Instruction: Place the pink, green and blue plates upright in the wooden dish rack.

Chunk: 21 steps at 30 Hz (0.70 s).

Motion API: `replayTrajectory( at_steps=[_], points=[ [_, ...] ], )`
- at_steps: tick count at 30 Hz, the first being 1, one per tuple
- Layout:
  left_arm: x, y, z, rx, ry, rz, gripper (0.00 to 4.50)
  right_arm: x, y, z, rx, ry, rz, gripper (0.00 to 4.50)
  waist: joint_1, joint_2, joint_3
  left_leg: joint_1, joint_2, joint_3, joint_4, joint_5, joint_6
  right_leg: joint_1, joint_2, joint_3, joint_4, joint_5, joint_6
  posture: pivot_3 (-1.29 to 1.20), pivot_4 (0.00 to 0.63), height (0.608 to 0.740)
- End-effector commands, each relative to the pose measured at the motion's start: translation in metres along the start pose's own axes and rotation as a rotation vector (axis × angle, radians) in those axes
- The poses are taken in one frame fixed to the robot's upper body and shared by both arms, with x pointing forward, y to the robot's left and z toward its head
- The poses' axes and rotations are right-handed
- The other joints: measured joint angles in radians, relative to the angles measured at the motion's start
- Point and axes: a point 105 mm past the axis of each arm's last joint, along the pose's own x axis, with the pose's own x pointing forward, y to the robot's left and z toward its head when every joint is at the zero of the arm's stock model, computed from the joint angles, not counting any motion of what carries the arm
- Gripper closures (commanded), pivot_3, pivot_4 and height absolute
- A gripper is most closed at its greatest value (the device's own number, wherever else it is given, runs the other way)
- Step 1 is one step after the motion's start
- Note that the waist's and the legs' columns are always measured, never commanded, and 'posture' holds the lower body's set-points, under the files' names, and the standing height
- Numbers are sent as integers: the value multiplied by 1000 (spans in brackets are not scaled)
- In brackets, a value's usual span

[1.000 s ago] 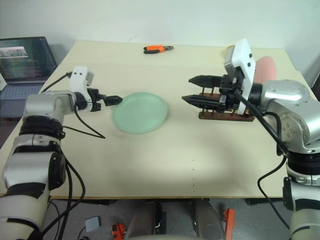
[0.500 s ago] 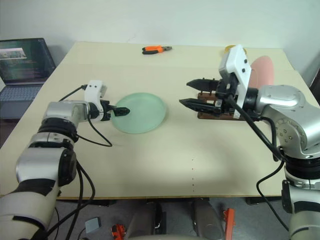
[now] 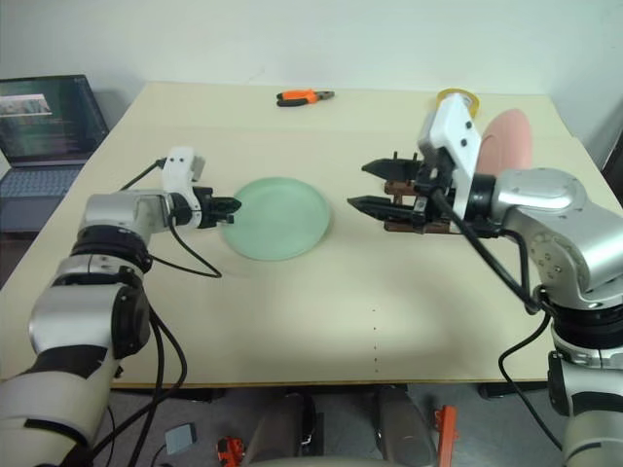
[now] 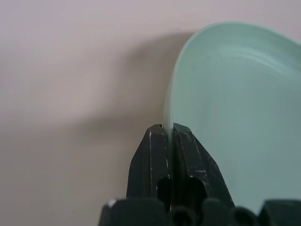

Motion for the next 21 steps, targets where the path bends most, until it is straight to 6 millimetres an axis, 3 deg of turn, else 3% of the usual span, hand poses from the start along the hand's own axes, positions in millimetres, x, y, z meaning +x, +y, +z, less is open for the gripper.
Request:
replayTrajectory(
  at_steps=[1, 7, 11, 15, 21],
  points=[
    [-19, 1, 41, 25, -122, 18, 4492, 8, 3, 2, -98, -3, -4, 1774, -1, 0, 0, 0, 0, 0, 0, 0, 0, 0, 0, 0, 0, 0, 0, 0, 150, 740],
    [-39, -5, 76, 42, -226, 28, 4492, 46, 3, -9, -240, 20, -33, 1774, -4, 0, 0, 0, 0, 0, 0, 0, 0, 0, 1, 0, 0, 0, 0, 0, 150, 740],
    [-47, -17, 88, 79, -251, 5, 4492, 71, 8, -6, -321, -5, -37, 1774, -3, 0, 0, 0, 0, 0, 0, 0, 0, -1, 1, 0, 0, 0, 0, 0, 150, 740],
    [-58, -27, 101, 126, -280, -10, 4492, 103, 13, -14, -541, 22, -56, 1774, -3, 0, 0, 0, 0, 0, 0, 0, 0, -1, 1, 1, 0, 0, 0, 0, 150, 740],
    [-65, -33, 106, 163, -287, -14, 4492, 119, 20, -35, -601, 74, 3, 1774, -3, 0, 0, 0, 0, 0, 0, 0, 0, -1, 1, 1, 1, 0, 0, 0, 150, 740]
  ],
)
